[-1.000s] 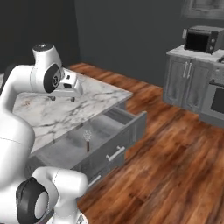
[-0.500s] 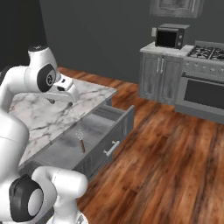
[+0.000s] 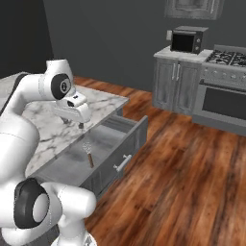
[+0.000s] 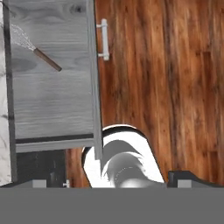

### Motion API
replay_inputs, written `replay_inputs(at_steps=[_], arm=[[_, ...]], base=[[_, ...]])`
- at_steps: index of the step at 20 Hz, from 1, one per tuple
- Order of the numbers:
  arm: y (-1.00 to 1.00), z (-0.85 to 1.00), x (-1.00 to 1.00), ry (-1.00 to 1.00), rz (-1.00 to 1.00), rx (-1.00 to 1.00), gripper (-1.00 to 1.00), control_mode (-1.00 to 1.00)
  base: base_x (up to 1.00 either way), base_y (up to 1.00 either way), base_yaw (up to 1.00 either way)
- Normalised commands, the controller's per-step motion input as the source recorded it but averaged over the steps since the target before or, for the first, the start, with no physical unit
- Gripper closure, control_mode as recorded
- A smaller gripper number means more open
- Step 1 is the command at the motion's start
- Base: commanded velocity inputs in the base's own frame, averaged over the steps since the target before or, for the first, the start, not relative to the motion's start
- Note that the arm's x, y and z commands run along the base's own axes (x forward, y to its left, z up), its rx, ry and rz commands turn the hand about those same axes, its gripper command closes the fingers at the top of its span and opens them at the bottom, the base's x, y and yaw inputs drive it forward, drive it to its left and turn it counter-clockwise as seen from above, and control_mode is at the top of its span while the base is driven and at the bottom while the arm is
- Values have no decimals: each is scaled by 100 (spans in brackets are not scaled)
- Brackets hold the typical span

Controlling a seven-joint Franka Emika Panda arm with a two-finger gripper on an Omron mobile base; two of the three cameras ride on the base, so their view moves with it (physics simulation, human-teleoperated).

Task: Pick the whisk from the drawer and place it on the counter.

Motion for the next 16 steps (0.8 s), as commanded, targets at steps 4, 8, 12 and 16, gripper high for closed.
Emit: replay_inputs(at_steps=[4,8,12,16], arm=[[-36,-74,-5,11,-2,1,-100,-100],[-14,-85,-9,0,0,0,-100,-100],[-12,-87,-14,-6,0,0,-100,-100],[-18,-86,-8,-10,0,0,-100,-100]], base=[[0,0,0],[0,0,0],[0,0,0],[0,0,0]])
